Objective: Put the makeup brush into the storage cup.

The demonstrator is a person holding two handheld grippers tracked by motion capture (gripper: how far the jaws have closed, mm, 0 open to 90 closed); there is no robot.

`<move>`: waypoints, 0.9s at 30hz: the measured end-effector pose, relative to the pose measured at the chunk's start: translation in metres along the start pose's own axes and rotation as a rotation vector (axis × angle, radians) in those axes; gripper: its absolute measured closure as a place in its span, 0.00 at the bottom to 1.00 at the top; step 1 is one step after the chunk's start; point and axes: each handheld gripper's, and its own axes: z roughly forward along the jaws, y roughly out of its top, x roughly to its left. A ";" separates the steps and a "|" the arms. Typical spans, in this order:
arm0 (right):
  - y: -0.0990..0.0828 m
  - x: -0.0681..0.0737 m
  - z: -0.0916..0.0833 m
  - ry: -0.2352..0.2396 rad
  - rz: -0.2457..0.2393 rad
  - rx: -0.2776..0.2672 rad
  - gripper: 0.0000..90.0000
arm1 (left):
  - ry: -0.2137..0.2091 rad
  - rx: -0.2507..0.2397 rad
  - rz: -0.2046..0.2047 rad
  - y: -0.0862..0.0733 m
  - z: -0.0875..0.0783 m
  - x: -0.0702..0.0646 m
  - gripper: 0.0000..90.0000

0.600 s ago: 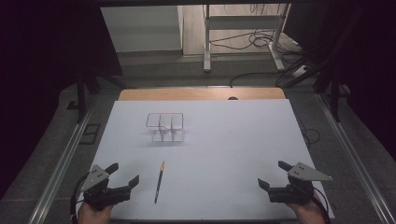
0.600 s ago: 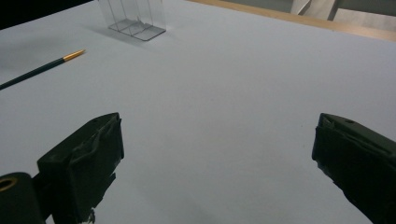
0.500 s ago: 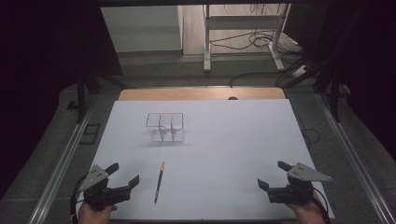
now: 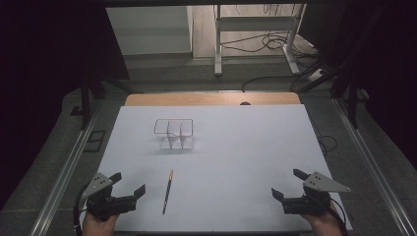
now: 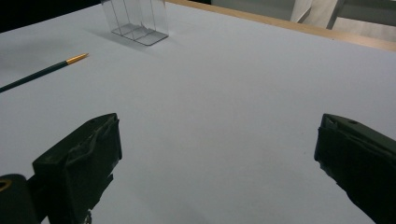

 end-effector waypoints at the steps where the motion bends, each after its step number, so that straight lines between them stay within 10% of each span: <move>1: 0.000 0.000 0.001 -0.003 -0.009 0.004 0.01 | 0.000 0.000 -0.003 0.000 0.000 0.001 0.01; 27: 0.000 0.005 0.006 0.010 -0.047 0.034 0.00 | -0.020 0.024 0.048 0.015 0.010 -0.006 0.01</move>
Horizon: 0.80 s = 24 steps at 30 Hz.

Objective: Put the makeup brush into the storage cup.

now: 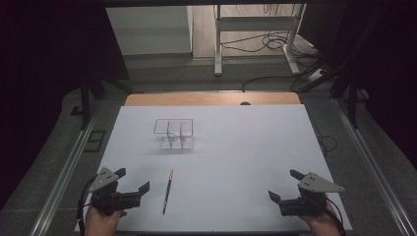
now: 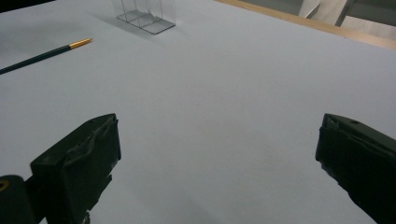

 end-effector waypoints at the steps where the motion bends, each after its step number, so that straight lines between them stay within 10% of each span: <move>1: 0.000 0.000 0.000 0.000 0.000 0.000 0.00 | 0.000 0.000 0.000 0.000 0.000 0.000 0.02; 24: 0.000 -0.001 0.001 -0.033 0.000 0.020 0.00 | -0.007 0.198 0.019 0.028 0.021 0.004 0.03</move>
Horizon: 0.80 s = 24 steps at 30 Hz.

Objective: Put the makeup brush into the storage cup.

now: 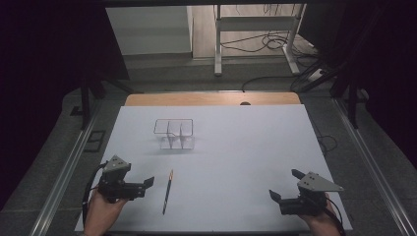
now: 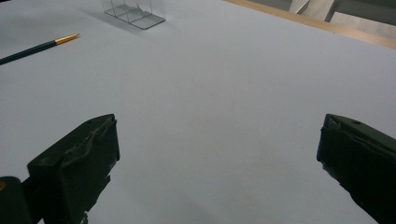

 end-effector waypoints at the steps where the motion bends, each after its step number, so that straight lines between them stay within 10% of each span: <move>1: 0.000 0.000 0.000 0.000 0.000 0.002 0.00 | -0.010 0.005 -0.001 0.001 0.001 0.000 0.03; 24: -0.001 0.004 0.004 0.016 -0.029 0.035 0.00 | -0.015 0.175 0.029 0.023 0.032 0.004 0.12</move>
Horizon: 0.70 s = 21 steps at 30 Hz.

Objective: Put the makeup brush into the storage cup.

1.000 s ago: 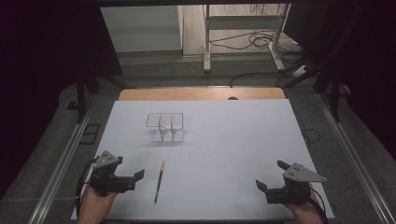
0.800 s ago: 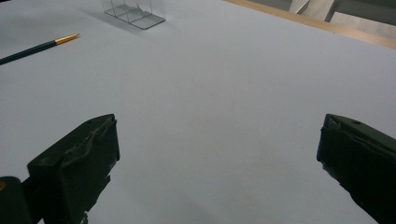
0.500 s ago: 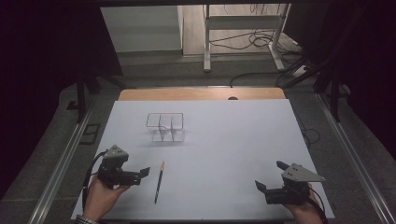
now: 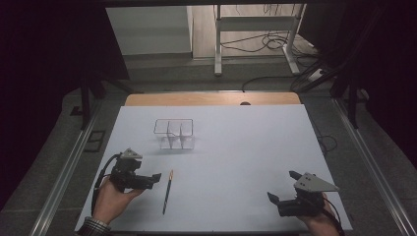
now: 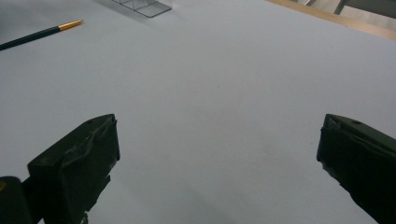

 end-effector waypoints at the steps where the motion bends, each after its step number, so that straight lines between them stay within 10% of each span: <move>1: 0.000 0.000 0.000 0.003 -0.002 0.001 0.00 | 0.000 0.001 -0.002 0.001 0.001 0.000 0.12; 21: -0.001 0.003 0.002 0.016 -0.017 0.022 0.00 | 0.007 0.136 0.071 0.029 0.015 -0.006 0.16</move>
